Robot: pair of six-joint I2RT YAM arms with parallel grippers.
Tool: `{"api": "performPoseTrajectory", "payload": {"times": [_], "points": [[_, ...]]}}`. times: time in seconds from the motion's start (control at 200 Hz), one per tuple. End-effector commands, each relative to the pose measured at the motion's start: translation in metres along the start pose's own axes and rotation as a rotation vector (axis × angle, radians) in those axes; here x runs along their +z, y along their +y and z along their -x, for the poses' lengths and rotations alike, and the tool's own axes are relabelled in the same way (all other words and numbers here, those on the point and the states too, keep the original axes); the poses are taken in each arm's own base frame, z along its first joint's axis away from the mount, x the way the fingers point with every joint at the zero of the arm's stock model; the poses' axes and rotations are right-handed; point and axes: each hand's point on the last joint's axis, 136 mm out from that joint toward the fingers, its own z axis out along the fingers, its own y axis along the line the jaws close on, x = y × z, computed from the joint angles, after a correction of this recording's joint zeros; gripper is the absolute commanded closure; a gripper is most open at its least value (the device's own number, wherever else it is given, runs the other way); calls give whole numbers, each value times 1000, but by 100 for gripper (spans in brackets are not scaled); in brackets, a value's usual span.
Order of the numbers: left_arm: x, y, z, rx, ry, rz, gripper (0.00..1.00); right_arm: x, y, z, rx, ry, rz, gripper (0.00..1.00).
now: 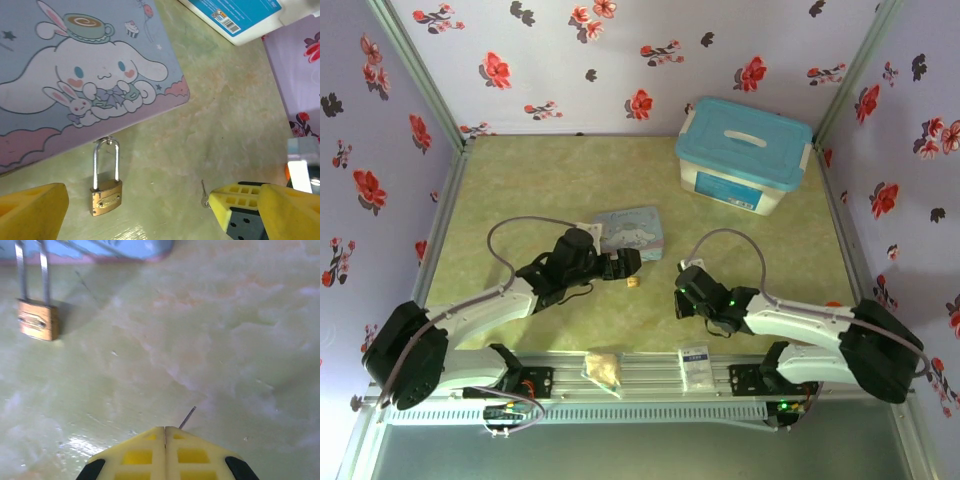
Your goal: Unlock the padlock with the key
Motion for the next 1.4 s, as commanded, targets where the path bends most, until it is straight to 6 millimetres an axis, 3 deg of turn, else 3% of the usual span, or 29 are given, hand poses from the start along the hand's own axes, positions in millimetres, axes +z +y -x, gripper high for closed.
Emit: {"api": "performPoseTrajectory", "payload": {"times": [0.0,0.215,0.385,0.495,0.73,0.845,1.17,1.395], "points": [[0,-27,8,26,7,-92,4,-10,1,5,-64,-27,23,100],[-1,-41,11,-35,-2,-147,6,-32,26,32,-67,-122,166,100],[-10,-60,25,-244,-73,-275,6,-56,44,71,-20,-258,252,100],[-14,-61,32,-422,-133,-347,2,-67,53,99,-13,-342,267,100],[-4,-67,27,-655,-157,-470,0,-72,81,141,-8,-450,341,100],[-1,-71,24,-707,-174,-500,0,-63,93,148,-19,-449,363,100],[11,-59,21,-880,-205,-558,0,-44,113,155,28,-454,446,100],[5,-49,25,-906,-260,-557,3,-31,118,142,28,-416,467,100]]}}
